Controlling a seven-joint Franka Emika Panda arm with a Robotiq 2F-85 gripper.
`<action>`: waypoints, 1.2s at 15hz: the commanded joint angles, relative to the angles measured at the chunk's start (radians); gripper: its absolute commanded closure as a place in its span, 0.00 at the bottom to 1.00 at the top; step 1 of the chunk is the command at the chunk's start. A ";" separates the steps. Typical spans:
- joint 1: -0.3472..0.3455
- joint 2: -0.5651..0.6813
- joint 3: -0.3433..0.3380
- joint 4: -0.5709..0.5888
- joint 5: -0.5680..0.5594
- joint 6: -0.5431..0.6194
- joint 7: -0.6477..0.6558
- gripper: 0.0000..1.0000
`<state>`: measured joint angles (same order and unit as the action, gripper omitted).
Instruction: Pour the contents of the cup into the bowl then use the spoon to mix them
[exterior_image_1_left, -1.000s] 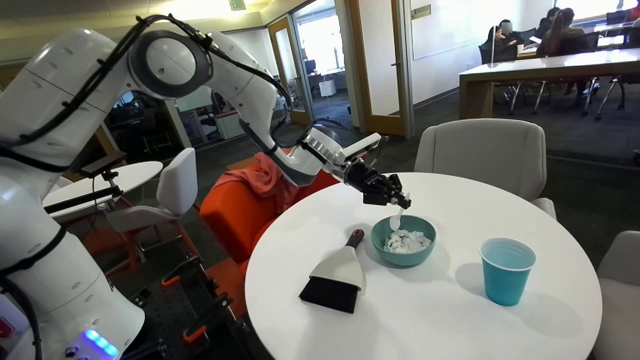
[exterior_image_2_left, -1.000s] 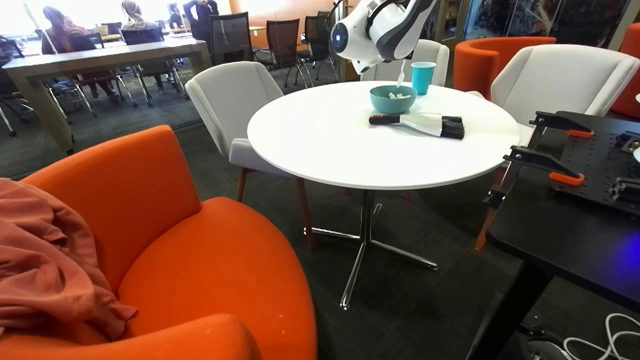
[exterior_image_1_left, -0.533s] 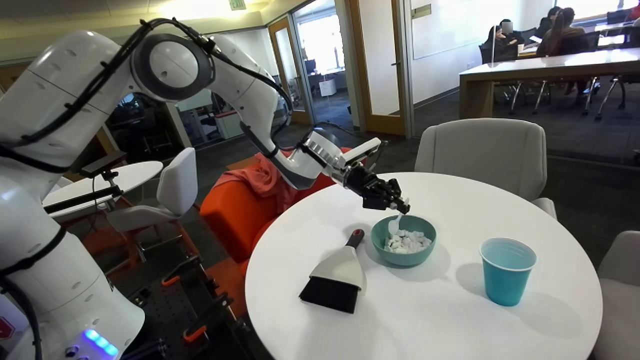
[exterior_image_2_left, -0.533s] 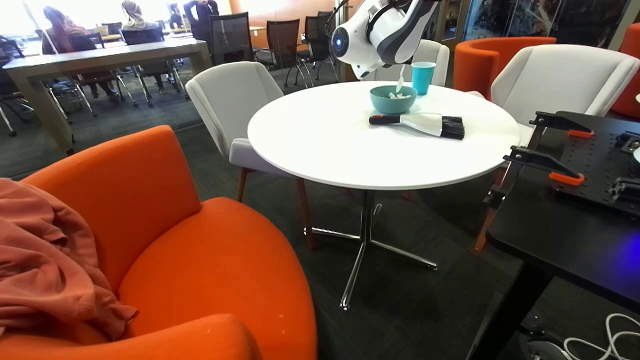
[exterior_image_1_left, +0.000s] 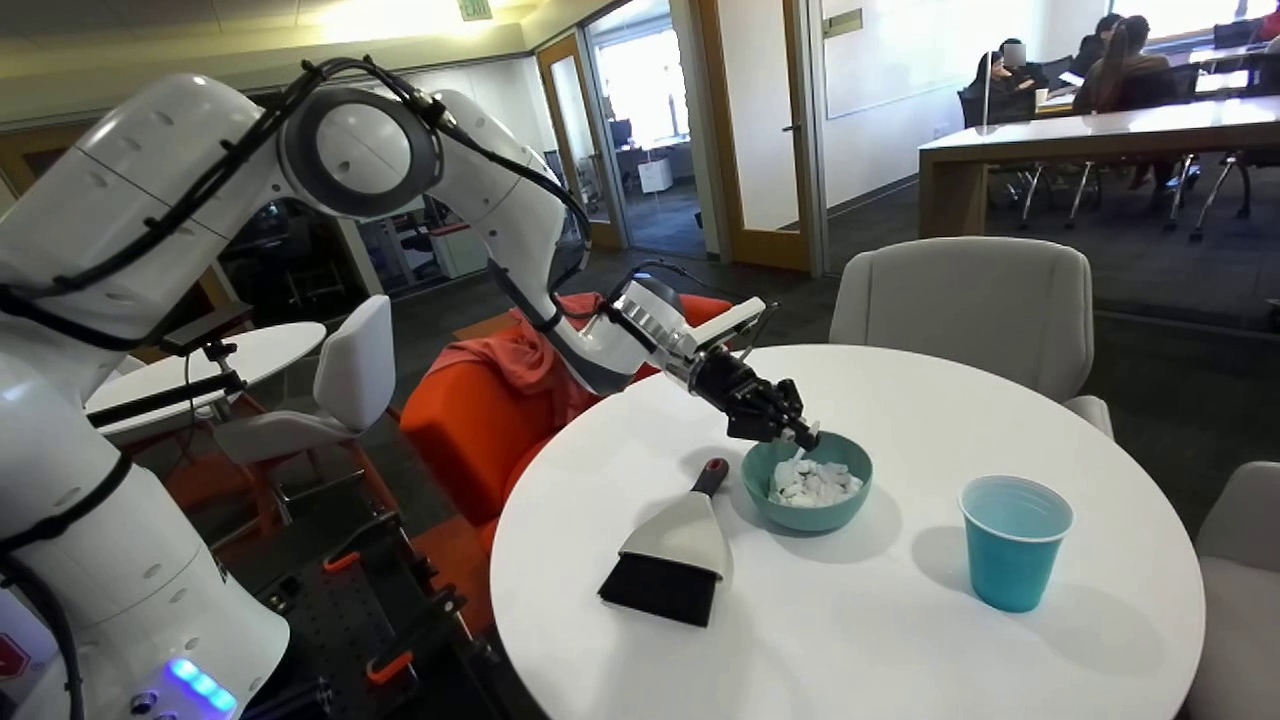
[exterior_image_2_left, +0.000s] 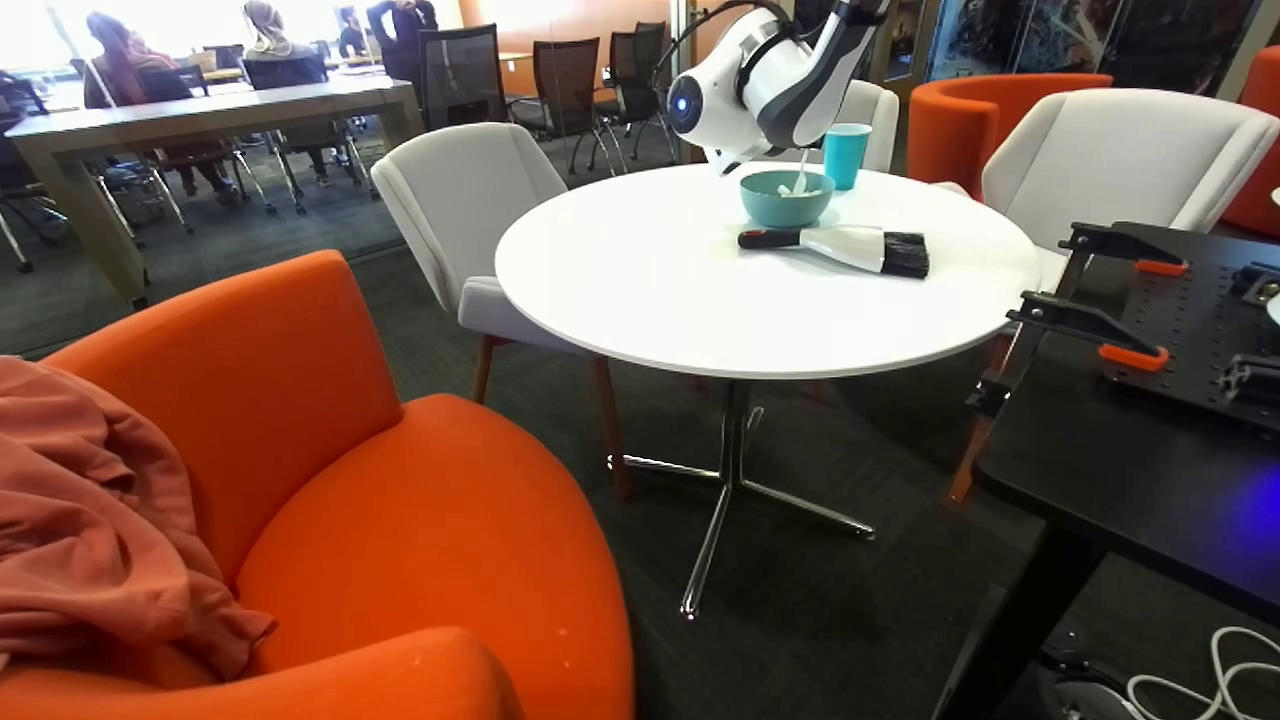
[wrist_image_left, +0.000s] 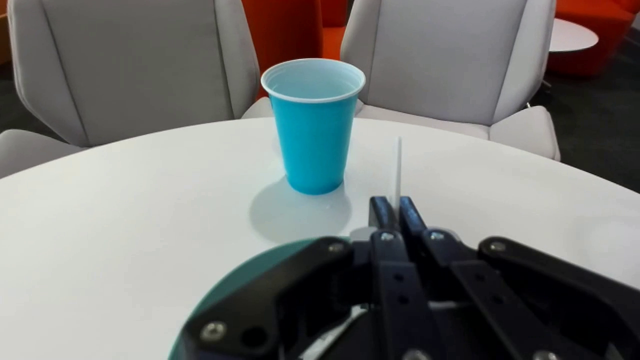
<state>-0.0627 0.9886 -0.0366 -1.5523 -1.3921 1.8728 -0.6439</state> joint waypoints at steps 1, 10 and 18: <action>-0.009 0.031 -0.006 0.044 0.009 0.000 -0.029 0.96; -0.008 0.103 -0.037 0.137 0.024 -0.055 -0.017 0.96; -0.001 0.189 -0.049 0.256 0.026 -0.091 0.019 0.96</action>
<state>-0.0737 1.1374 -0.0770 -1.3678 -1.3821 1.8124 -0.6389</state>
